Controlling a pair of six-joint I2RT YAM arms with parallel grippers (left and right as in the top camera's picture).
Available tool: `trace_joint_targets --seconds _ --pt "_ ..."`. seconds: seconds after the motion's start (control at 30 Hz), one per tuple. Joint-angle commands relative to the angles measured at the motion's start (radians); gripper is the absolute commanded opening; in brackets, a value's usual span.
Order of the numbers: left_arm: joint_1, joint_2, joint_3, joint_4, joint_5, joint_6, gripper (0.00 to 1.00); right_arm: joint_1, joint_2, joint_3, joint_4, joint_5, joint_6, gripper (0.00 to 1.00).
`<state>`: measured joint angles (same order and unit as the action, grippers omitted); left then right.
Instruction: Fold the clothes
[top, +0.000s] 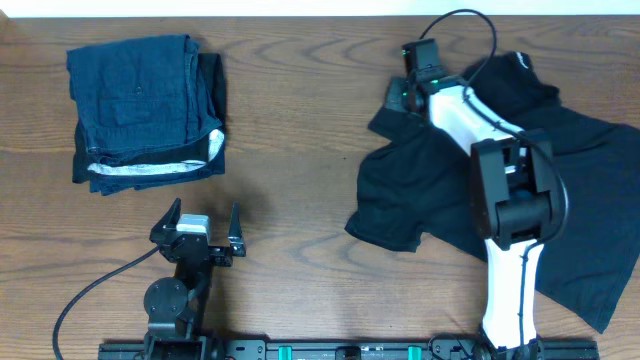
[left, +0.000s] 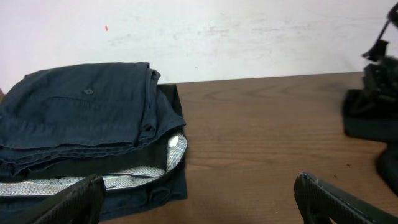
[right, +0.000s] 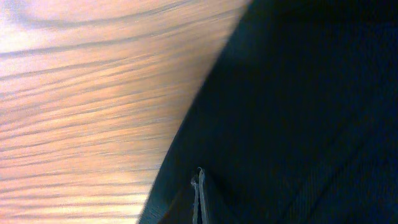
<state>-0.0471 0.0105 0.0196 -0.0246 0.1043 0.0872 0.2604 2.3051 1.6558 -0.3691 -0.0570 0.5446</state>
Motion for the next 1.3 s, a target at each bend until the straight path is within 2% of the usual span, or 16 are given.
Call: trace_joint_targets --seconds 0.0,0.17,0.3,0.47,0.57,0.7,0.93,1.13,1.27 --pt "-0.003 -0.006 -0.016 -0.034 0.014 0.017 0.98 0.111 0.086 -0.033 -0.004 -0.175 0.173 0.02" --pt "-0.003 -0.006 -0.016 -0.034 0.014 0.017 0.98 0.262 0.086 -0.033 0.065 -0.122 0.177 0.02" --pt "-0.003 -0.006 -0.016 -0.034 0.014 0.017 0.98 0.397 0.086 -0.033 0.112 -0.016 0.121 0.01" --pt "-0.003 -0.006 -0.016 -0.034 0.014 0.017 0.98 0.537 0.084 -0.032 0.219 0.089 -0.086 0.01" --pt "-0.003 -0.006 -0.016 -0.034 0.014 0.017 0.98 0.566 0.056 -0.008 0.222 0.156 -0.174 0.02" --pt "-0.003 -0.006 -0.016 -0.034 0.014 0.017 0.98 0.535 -0.027 0.055 0.095 0.221 -0.177 0.01" --pt "-0.003 -0.006 -0.016 -0.034 0.014 0.017 0.98 0.374 -0.188 0.084 -0.145 0.251 -0.175 0.01" --pt "-0.003 -0.006 -0.016 -0.034 0.014 0.017 0.98 0.246 -0.169 0.074 -0.260 0.248 -0.175 0.01" --pt "-0.003 -0.006 -0.016 -0.034 0.014 0.017 0.98 0.194 -0.127 0.046 -0.275 0.248 -0.117 0.01"
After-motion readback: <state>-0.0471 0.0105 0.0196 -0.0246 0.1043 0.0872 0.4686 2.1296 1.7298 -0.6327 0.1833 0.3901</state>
